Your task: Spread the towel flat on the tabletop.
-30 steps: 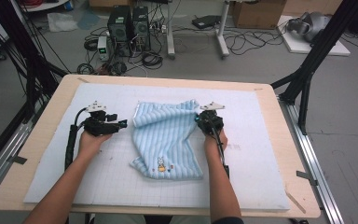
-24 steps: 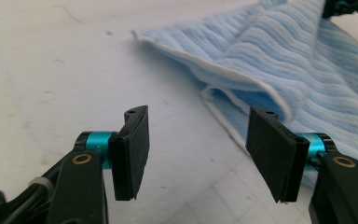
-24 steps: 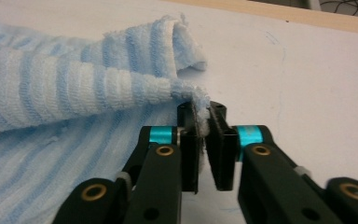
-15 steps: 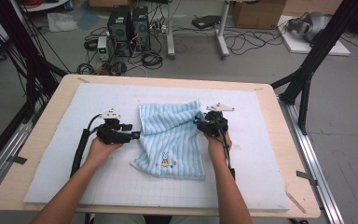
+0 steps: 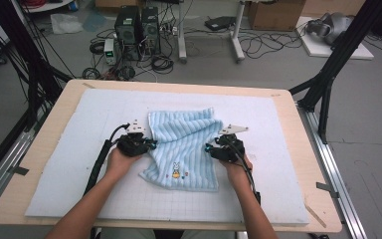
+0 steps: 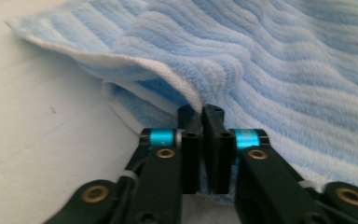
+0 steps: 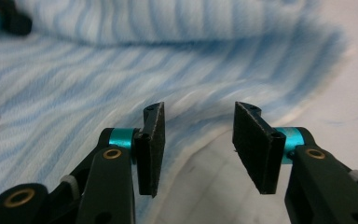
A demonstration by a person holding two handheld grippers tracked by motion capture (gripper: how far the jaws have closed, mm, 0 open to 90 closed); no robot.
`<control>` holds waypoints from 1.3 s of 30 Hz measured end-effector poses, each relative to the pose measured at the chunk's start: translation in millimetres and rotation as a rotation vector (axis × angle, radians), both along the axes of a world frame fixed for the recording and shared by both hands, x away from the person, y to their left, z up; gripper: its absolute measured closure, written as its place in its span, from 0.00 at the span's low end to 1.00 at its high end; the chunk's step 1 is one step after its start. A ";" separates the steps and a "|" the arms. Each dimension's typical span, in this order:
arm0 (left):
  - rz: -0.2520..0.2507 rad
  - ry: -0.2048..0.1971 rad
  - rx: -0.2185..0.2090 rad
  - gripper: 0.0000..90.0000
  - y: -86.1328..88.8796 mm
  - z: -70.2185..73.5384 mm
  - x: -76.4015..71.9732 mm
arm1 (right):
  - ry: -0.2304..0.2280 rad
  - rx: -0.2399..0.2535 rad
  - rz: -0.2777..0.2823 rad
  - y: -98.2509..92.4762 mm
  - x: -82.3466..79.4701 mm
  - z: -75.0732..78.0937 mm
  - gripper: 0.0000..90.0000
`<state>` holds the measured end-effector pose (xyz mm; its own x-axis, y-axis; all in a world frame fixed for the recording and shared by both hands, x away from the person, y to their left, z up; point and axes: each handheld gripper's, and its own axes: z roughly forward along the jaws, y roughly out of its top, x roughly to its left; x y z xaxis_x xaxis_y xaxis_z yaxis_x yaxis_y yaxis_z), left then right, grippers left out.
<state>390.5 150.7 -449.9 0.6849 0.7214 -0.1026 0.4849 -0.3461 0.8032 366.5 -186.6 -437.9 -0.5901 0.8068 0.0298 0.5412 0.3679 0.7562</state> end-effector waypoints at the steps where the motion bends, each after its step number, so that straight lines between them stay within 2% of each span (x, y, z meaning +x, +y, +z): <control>1: 0.028 -0.003 -0.009 0.97 2.6 0.5 2.2 | 0.008 -0.018 0.014 4.1 1.2 -3.2 0.65; 3: 0.073 0.002 -0.030 0.97 8.7 1.7 8.1 | 0.017 -0.030 0.035 10.3 5.2 -8.6 0.77; 4: 0.086 0.002 -0.035 0.97 12.7 2.6 11.8 | 0.016 -0.022 0.049 11.3 7.6 -8.2 0.91; 5: 0.101 0.001 -0.039 0.97 16.4 3.8 15.3 | 0.007 -0.039 0.052 13.7 9.6 -7.2 0.93; 6: 0.117 -0.005 -0.037 0.97 20.1 5.1 19.2 | -0.012 -0.064 0.046 15.6 12.2 -6.3 0.95; 8: 0.143 -0.022 -0.047 0.97 27.7 7.5 26.3 | -0.032 -0.059 0.021 17.1 19.0 -5.0 0.95; 11: 0.172 -0.032 -0.054 0.97 34.7 9.0 35.6 | -0.032 -0.035 -0.004 21.0 30.5 -4.5 0.95; 14: 0.191 -0.041 -0.042 0.97 36.1 9.2 43.4 | -0.066 -0.065 -0.023 31.0 39.1 -3.9 0.95; 15: 0.197 -0.055 -0.054 0.97 35.5 8.5 45.2 | -0.075 -0.078 -0.033 33.4 42.0 -3.9 0.95; 17: 0.192 -0.049 -0.051 0.97 32.1 8.5 48.5 | -0.081 -0.094 -0.077 35.5 47.9 -5.3 0.95; 18: 0.194 -0.065 -0.063 0.95 30.6 8.2 48.4 | -0.081 -0.103 -0.105 34.9 50.6 -6.1 0.95; 20: 0.205 -0.054 -0.108 0.72 30.1 7.6 49.2 | -0.081 -0.113 -0.150 30.7 54.9 -7.9 0.95; 21: 0.203 -0.048 -0.118 0.66 30.7 7.3 49.0 | -0.068 -0.100 -0.169 27.8 56.0 -8.7 0.95; 23: 0.185 -0.026 -0.121 0.58 33.3 8.0 47.8 | -0.062 -0.096 -0.180 22.6 56.1 -8.5 0.92; 25: 0.169 0.000 -0.131 0.51 36.7 9.7 45.1 | -0.067 -0.090 -0.197 18.9 54.2 -5.9 0.83; 27: 0.157 -0.006 -0.130 0.51 40.9 11.9 38.3 | -0.076 -0.051 -0.200 13.2 50.5 -1.7 0.79; 29: 0.149 -0.012 -0.140 0.51 46.7 12.1 30.0 | -0.094 -0.038 -0.188 8.0 44.0 1.6 0.74; 31: 0.136 -0.002 -0.149 0.51 51.9 11.1 21.9 | -0.078 -0.011 -0.167 3.7 36.8 3.1 0.68; 32: 0.127 0.003 -0.151 0.51 54.4 10.8 17.7 | -0.061 -0.014 -0.152 2.0 34.3 4.2 0.64; 33: 0.117 0.008 -0.148 0.51 56.2 10.9 13.7 | -0.065 -0.011 -0.145 1.0 30.0 5.4 0.62; 35: 0.096 0.011 -0.149 0.51 58.0 11.0 5.3 | -0.097 -0.023 -0.132 -1.2 19.7 8.3 0.60; 37: 0.065 0.027 -0.131 0.53 56.6 11.8 -1.3 | -0.106 -0.022 -0.115 -3.4 10.5 10.3 0.60; 39: 0.040 0.021 -0.124 0.55 54.0 10.8 -9.3 | -0.109 -0.011 -0.090 -6.0 1.0 10.6 0.62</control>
<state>381.2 204.7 -439.0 0.6526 0.7289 -0.2068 0.5133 -0.2247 0.8283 367.5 -192.6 -427.3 -0.5145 0.8565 -0.0401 0.4873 0.3305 0.8083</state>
